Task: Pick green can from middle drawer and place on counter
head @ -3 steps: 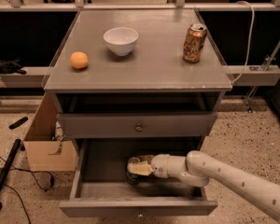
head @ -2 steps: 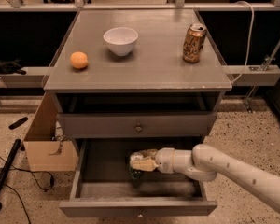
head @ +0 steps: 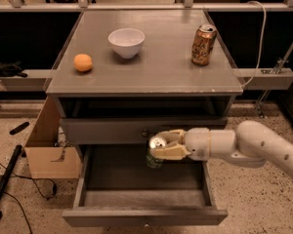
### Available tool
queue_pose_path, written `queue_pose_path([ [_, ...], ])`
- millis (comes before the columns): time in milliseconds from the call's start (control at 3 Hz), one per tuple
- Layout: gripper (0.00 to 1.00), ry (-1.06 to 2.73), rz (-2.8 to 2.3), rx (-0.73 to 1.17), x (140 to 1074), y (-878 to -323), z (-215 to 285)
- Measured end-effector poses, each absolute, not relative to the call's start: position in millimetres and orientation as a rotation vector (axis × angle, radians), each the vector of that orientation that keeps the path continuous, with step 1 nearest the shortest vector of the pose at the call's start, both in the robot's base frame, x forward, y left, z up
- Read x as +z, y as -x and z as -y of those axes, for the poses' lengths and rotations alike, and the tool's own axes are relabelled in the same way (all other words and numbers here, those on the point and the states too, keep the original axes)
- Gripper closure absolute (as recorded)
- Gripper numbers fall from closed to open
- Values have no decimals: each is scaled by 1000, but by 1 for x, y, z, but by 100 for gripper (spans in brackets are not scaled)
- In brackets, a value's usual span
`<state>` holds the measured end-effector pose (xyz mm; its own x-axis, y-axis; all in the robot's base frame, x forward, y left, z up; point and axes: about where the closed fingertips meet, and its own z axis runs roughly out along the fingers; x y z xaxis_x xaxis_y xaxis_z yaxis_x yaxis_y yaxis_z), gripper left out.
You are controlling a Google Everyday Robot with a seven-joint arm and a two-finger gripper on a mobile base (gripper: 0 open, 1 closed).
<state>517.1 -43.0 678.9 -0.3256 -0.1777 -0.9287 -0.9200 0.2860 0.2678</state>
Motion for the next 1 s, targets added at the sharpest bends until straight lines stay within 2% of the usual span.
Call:
queue_pose_path([
  [333,100,1075,-1624,1103,749,-500,57],
  [667,100,1074,-1614,1104,752,-499,57],
  [1000,100,1128,-1521,1036,826,-495,71],
])
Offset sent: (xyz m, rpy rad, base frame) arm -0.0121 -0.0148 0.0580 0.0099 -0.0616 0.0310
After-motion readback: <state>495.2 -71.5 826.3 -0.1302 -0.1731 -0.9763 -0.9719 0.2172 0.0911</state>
